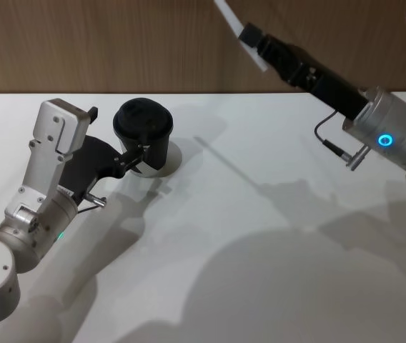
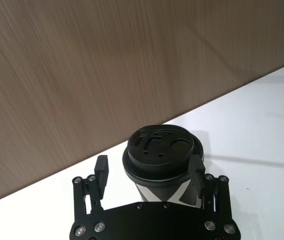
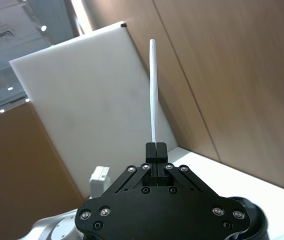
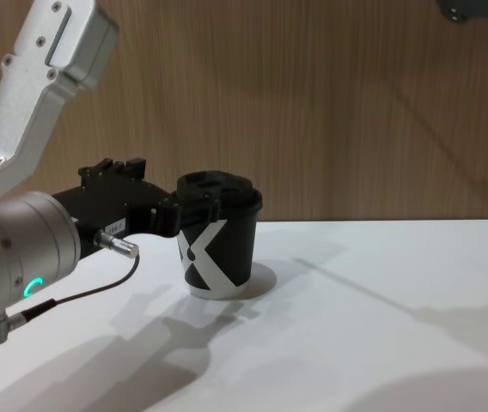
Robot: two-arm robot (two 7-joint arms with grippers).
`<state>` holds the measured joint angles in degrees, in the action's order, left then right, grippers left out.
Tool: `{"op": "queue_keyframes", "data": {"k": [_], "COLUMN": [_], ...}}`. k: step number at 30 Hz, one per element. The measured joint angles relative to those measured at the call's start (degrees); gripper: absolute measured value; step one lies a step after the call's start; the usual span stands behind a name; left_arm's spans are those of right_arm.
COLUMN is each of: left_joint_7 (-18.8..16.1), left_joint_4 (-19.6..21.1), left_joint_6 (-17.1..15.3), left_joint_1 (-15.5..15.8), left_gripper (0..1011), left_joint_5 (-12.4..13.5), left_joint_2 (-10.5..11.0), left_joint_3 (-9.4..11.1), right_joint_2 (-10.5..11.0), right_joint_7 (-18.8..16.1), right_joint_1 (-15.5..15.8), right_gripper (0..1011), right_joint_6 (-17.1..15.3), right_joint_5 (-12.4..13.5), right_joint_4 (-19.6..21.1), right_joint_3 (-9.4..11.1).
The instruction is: Pick up the straw with one hand, pass it to the other hand, and insert it into the cup.
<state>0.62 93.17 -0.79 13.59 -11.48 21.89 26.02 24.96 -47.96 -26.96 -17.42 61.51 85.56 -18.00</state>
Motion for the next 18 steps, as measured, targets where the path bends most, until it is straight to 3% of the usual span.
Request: {"op": "queue_keyframes", "data": {"k": [18], "left_joint_7": [0.13], "left_joint_4": [0.25], "left_joint_6": [0.39], "left_joint_1": [-0.31], "left_gripper": [1003], "left_joint_5": [-0.47], "left_joint_2": [-0.18], "left_joint_3": [-0.65], "right_joint_2": [1.59], "right_joint_7": [-2.07], "right_joint_1": [1.76], "right_gripper": [4], "right_joint_6": [-1.47], "right_joint_5": [0.99], "right_joint_4": [3.25], "right_joint_3": [-1.92]}}
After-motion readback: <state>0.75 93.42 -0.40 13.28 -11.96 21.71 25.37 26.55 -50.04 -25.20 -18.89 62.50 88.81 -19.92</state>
